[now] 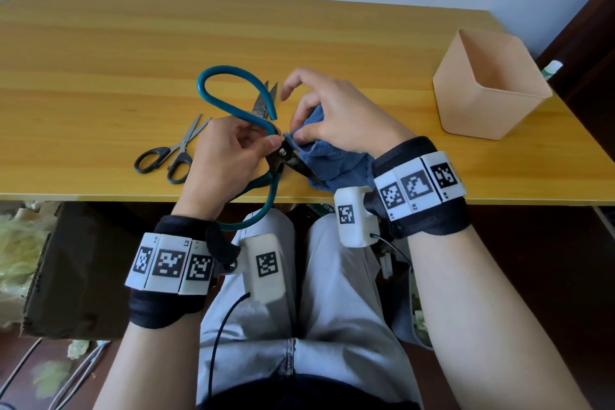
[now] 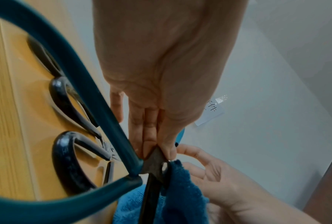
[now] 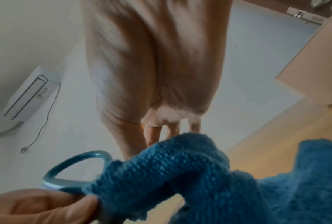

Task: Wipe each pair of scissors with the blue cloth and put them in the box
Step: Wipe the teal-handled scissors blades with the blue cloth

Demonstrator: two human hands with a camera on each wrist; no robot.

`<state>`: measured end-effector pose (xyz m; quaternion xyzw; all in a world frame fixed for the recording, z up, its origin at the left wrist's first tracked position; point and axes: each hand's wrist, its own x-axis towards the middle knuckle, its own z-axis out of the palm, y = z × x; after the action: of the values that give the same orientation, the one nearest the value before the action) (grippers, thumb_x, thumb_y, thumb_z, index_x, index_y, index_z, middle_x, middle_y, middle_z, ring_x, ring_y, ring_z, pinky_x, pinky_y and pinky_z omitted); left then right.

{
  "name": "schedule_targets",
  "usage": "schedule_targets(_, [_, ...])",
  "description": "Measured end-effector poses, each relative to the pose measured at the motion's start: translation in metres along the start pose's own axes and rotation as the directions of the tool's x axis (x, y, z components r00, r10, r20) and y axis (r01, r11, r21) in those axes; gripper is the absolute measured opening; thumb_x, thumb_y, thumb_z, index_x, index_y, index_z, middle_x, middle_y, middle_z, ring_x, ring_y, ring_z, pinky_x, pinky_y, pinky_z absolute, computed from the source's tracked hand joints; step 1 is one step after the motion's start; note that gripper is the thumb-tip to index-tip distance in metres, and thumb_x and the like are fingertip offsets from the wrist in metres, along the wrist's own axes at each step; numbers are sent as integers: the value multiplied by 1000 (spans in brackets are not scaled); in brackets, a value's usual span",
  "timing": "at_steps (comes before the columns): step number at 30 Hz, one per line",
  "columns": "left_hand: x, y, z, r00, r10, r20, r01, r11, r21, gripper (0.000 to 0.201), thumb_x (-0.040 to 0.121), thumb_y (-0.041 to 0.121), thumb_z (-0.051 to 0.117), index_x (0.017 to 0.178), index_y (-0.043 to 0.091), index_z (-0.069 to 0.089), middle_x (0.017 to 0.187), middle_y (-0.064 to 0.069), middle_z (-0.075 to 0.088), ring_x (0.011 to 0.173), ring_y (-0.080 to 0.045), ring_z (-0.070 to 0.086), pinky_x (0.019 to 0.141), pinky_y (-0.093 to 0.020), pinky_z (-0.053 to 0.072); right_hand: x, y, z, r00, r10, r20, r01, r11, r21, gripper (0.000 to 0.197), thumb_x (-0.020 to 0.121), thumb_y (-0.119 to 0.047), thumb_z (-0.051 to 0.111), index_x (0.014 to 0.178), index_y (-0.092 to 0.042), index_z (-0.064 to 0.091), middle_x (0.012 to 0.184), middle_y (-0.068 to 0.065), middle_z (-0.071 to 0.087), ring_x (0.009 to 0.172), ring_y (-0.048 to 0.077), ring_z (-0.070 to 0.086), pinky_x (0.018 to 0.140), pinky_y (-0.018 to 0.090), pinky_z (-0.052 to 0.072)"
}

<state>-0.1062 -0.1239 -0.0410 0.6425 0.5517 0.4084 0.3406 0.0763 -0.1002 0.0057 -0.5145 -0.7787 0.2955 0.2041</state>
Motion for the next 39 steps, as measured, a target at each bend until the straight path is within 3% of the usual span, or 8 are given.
schedule_targets(4, [0, -1, 2, 1000, -1, -5, 1, 1000, 2, 14, 89, 14, 73, 100, 6, 74, 90, -6, 76, 85, -22, 71, 79, -34, 56, 3, -5, 6, 999, -2, 46, 4, 999, -47, 45, 81, -8, 72, 119, -20, 52, 83, -9, 73, 69, 2, 56, 72, 24, 43])
schedule_targets(8, [-1, -1, 1, 1000, -4, 3, 4, 1000, -4, 14, 89, 15, 73, 101, 7, 74, 91, -4, 76, 85, -19, 72, 81, -39, 58, 3, -3, 5, 999, 24, 39, -23, 999, -25, 44, 76, -14, 74, 113, -22, 52, 81, -9, 72, 80, 16, 64, 84, 38, 49])
schedule_targets(13, [0, 0, 2, 1000, -7, -2, 7, 1000, 2, 14, 90, 15, 72, 101, 6, 74, 90, -5, 75, 85, -21, 71, 76, -32, 56, 6, -5, 16, 1000, 5, 30, -2, 994, -107, 53, 76, -18, 75, 123, -19, 50, 86, -8, 69, 68, 0, 51, 74, 32, 33])
schedule_targets(22, [1, -1, 2, 1000, -27, -3, 27, 1000, -16, 13, 90, 14, 72, 100, 7, 74, 89, -4, 75, 85, -20, 71, 80, -40, 58, 7, -5, 16, 1000, 2, 27, 1, 993, -118, 48, 77, -18, 75, 119, -20, 51, 86, -8, 69, 67, -2, 49, 70, 31, 32])
schedule_targets(27, [1, -3, 1, 999, -35, 9, 35, 999, -28, 13, 90, 15, 73, 101, 8, 74, 90, -3, 76, 85, -19, 72, 82, -41, 59, 4, -3, 12, 1000, 13, -13, -13, 999, -40, 43, 74, -15, 75, 112, -20, 54, 81, -6, 71, 79, 13, 61, 85, 38, 43])
schedule_targets(31, [1, -4, 2, 999, -37, 4, 37, 999, -30, 13, 90, 14, 73, 101, 7, 74, 89, -3, 75, 85, -20, 71, 77, -35, 57, 5, -6, 16, 999, 1, 32, 2, 995, -96, 47, 77, -16, 75, 118, -18, 51, 87, -5, 70, 72, 8, 54, 75, 34, 38])
schedule_targets(36, [1, -2, 2, 999, -38, 1, 38, 999, -27, 14, 89, 15, 74, 101, 8, 74, 89, -3, 75, 86, -20, 71, 80, -39, 59, 3, -2, 10, 1000, 3, -2, -3, 999, -33, 40, 76, -13, 73, 110, -21, 53, 82, -7, 72, 83, 14, 63, 94, 44, 43])
schedule_targets(39, [2, -1, 4, 999, -38, -11, 38, 999, -18, 13, 89, 15, 74, 100, 8, 74, 88, -3, 75, 84, -20, 71, 79, -38, 58, 3, -4, 12, 1000, -10, 14, 11, 998, -63, 42, 78, -13, 73, 113, -19, 52, 85, -6, 71, 77, 10, 58, 83, 37, 41])
